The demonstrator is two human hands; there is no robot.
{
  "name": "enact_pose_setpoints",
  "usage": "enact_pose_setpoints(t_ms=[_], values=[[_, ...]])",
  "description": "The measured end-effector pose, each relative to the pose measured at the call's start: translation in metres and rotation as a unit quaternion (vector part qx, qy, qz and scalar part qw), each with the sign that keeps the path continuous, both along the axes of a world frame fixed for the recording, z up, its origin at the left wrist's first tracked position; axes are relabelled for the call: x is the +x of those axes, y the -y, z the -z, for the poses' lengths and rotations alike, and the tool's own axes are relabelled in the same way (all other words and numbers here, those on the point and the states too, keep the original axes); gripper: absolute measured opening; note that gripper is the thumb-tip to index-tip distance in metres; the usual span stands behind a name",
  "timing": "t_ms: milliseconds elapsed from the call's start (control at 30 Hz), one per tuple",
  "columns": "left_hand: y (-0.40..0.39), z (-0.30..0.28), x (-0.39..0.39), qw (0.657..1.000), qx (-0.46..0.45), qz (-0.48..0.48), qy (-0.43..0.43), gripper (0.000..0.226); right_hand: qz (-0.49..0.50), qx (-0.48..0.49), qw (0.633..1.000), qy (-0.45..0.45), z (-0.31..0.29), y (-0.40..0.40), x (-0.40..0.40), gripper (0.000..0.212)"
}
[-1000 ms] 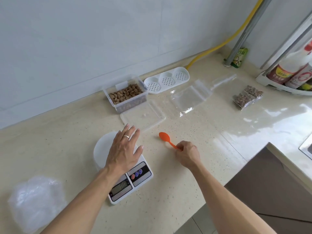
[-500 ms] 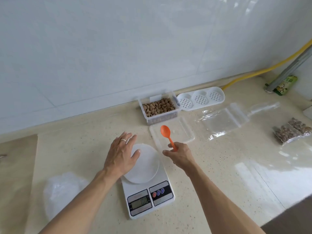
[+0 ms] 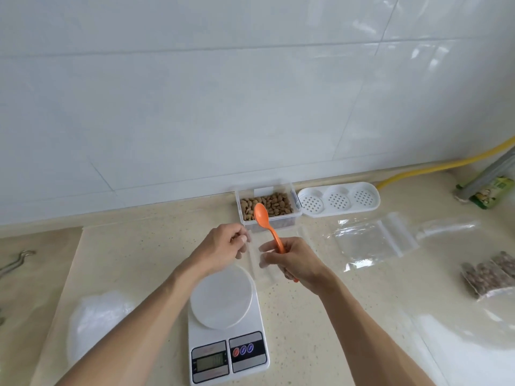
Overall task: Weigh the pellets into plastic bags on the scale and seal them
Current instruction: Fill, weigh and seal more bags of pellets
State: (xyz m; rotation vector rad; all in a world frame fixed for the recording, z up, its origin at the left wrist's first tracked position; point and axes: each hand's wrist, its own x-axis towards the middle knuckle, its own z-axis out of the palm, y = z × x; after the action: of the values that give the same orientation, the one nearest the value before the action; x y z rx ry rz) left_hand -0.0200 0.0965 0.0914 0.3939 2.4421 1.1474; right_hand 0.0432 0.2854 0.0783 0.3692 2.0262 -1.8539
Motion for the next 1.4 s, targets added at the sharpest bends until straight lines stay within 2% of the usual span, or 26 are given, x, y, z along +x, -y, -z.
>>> enact_pose_setpoints(t_ms=[133, 233, 367, 533, 700, 767, 933, 1033, 1100, 1133, 1200, 1233, 1300, 1400], values=[[-0.01, -0.017, -0.005, 1.0, 0.016, 0.012, -0.014, 0.022, -0.027, 0.03, 0.999, -0.016, -0.021, -0.003, -0.003, 0.008], [-0.014, -0.031, -0.011, 0.999, 0.042, 0.034, -0.004, 0.024, -0.027, 0.064, 0.997, -0.039, -0.037, -0.002, -0.006, 0.014], [-0.007, -0.044, -0.017, 0.996, 0.085, 0.039, 0.008, 0.029, -0.059, 0.049, 0.996, -0.045, -0.053, 0.0, -0.01, 0.016], [0.002, -0.052, -0.022, 0.99, 0.133, 0.042, 0.016, 0.018, -0.074, 0.05, 0.994, -0.066, -0.065, 0.007, -0.012, 0.018], [0.032, -0.052, -0.032, 0.995, 0.078, 0.055, -0.002, 0.02, -0.04, 0.056, 0.995, -0.076, -0.07, 0.005, -0.018, 0.018], [0.039, -0.054, -0.033, 0.995, 0.082, 0.055, -0.011, 0.024, -0.042, 0.064, 0.994, -0.074, -0.07, 0.008, -0.02, 0.018], [0.052, -0.053, -0.036, 0.993, 0.1, 0.04, -0.041, 0.022, -0.023, -0.034, 0.997, -0.059, -0.072, 0.018, -0.028, 0.036], [0.059, -0.043, -0.04, 0.994, 0.079, 0.011, -0.069, 0.021, 0.013, -0.085, 0.995, -0.046, -0.068, 0.022, -0.033, 0.024], [0.063, -0.039, -0.039, 0.996, 0.029, 0.018, -0.08, 0.011, 0.048, -0.073, 0.995, -0.041, -0.064, 0.025, -0.036, 0.017], [0.063, -0.038, -0.037, 0.997, -0.011, 0.037, -0.071, 0.032, 0.062, -0.059, 0.995, -0.041, -0.062, 0.026, -0.038, 0.016], [0.057, -0.038, -0.031, 0.991, -0.087, 0.09, -0.049, 0.1, 0.078, -0.04, 0.996, -0.036, -0.058, 0.029, -0.041, 0.012], [0.05, -0.039, -0.027, 0.985, -0.115, 0.116, -0.058, 0.117, 0.075, -0.037, 0.996, -0.031, -0.056, 0.032, -0.043, 0.012], [0.035, -0.041, -0.02, 0.977, -0.126, 0.139, -0.103, 0.129, 0.054, -0.036, 0.998, -0.023, -0.051, 0.038, -0.046, 0.015], [0.026, -0.033, -0.024, 0.979, -0.076, 0.113, -0.149, 0.122, 0.036, -0.034, 0.999, -0.016, -0.046, 0.04, -0.05, 0.017]])
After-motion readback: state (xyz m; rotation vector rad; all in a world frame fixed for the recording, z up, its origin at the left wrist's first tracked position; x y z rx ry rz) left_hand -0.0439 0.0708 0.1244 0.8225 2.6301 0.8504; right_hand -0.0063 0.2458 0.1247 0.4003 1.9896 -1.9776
